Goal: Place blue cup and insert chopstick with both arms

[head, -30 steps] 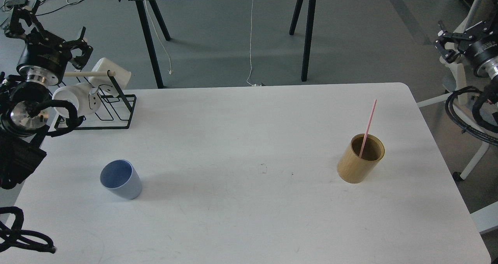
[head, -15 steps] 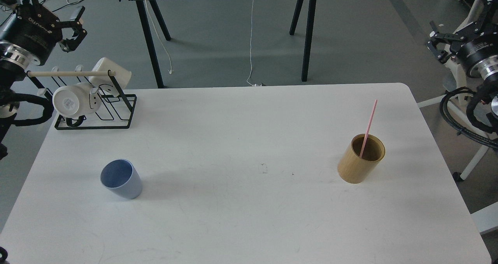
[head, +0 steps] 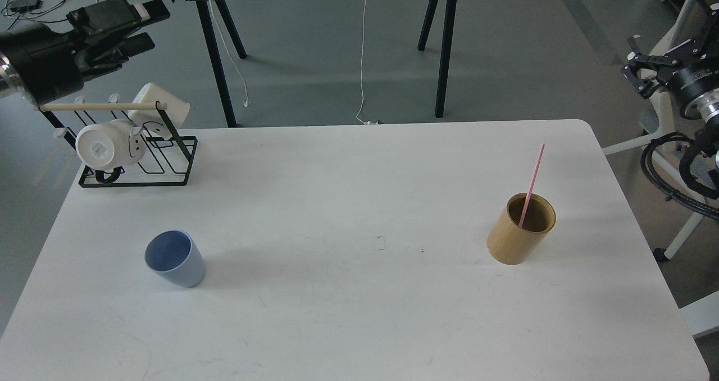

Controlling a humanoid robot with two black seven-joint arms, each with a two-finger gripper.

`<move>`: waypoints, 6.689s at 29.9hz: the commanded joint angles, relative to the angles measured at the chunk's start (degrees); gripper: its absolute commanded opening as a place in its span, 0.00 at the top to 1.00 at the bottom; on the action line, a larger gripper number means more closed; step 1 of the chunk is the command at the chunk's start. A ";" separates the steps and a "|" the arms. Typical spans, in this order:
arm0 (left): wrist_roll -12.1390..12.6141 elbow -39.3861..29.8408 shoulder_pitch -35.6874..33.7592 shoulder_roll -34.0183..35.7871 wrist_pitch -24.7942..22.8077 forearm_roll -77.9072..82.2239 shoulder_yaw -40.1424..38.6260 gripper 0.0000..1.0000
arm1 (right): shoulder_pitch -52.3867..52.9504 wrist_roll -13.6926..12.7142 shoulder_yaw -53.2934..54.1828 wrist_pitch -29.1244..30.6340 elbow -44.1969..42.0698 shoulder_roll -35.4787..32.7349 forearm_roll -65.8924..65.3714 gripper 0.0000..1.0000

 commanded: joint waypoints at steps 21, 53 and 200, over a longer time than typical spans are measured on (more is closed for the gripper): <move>0.10 -3.66 3.44 5.65 7.52 46.83 27.00 0.17 | 0.11 0.00 0.01 0.00 0.01 0.92 0.01 0.01; -0.07 4.52 4.15 -2.78 6.99 47.00 27.26 0.74 | -0.24 0.00 3.00 0.00 -0.16 0.92 0.18 0.01; 3.44 55.50 -6.75 -38.38 0.00 -66.20 -12.20 0.00 | -10.00 7.03 -37.25 -33.54 41.32 -15.16 -93.33 0.87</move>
